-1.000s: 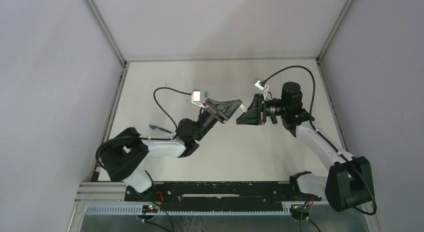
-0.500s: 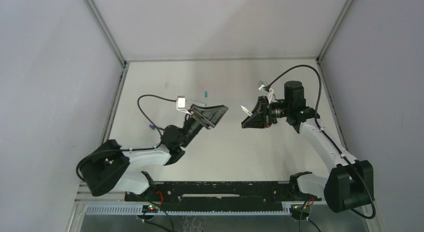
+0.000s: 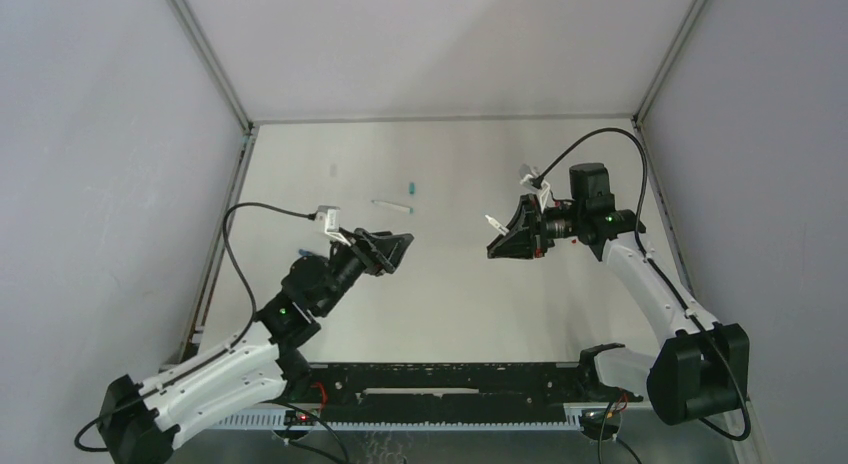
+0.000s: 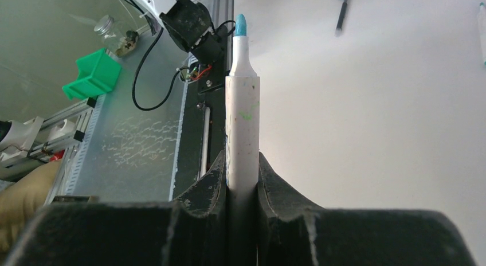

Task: Insert the pens into the pen caps
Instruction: Pick up the pen cap from the center of the board.

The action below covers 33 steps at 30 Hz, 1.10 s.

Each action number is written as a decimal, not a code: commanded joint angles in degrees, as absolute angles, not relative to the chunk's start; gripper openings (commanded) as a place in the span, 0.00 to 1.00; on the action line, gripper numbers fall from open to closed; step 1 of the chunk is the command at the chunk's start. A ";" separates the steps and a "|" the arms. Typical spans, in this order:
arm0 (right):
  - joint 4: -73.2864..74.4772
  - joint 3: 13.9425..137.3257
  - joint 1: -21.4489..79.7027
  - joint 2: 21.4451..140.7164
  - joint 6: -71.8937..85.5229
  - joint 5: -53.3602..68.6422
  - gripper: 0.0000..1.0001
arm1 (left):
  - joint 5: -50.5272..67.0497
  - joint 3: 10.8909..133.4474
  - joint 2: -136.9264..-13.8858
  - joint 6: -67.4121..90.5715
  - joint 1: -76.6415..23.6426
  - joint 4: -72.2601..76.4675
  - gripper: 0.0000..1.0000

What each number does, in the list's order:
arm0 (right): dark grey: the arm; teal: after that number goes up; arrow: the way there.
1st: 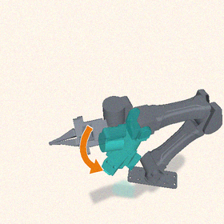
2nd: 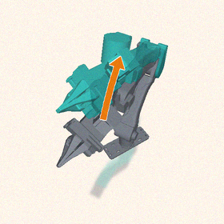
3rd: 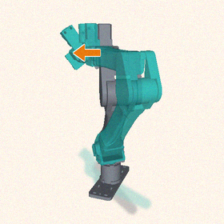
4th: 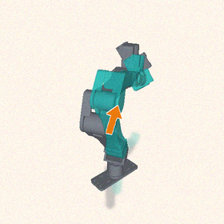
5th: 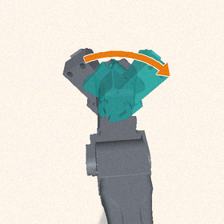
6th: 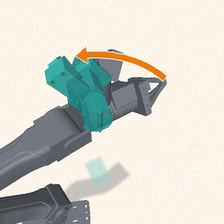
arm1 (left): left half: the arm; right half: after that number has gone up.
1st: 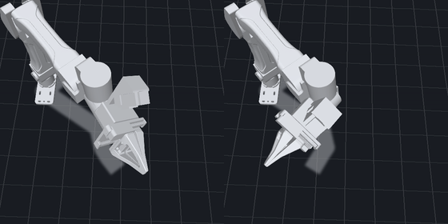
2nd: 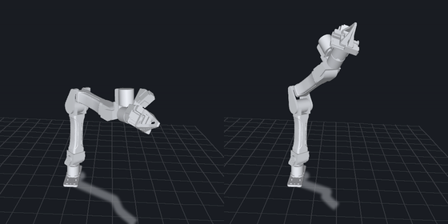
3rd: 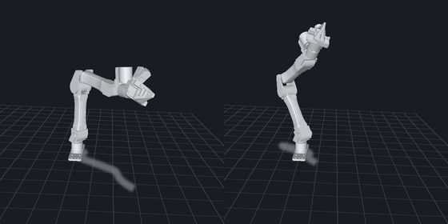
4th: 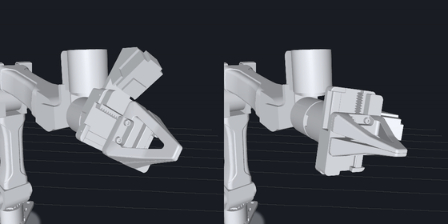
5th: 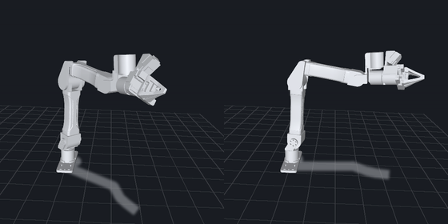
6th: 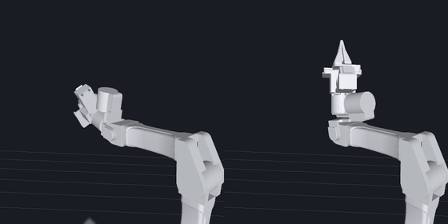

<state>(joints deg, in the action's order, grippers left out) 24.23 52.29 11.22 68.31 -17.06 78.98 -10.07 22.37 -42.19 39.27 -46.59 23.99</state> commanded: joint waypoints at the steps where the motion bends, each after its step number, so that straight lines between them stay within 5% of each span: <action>1: 27.54 54.73 10.77 68.05 -21.87 78.37 0.00 | -18.86 25.59 -37.86 36.65 -44.78 1.55 0.71; 8: 27.96 54.75 10.65 68.02 -22.44 77.90 0.00 | -22.96 24.27 -37.70 46.73 -33.40 -14.32 0.61; 17: 28.04 54.76 10.37 67.62 -22.40 77.81 0.00 | -23.09 21.63 -38.23 48.54 -12.38 -15.74 0.56; 25: 28.04 54.73 10.02 67.11 -22.31 78.13 0.00 | -20.78 28.72 -55.73 46.19 -0.86 -17.27 0.36; 33: 28.16 54.76 9.84 67.15 -22.26 78.39 0.00 | -20.56 37.97 -72.66 42.58 -0.18 -19.10 0.41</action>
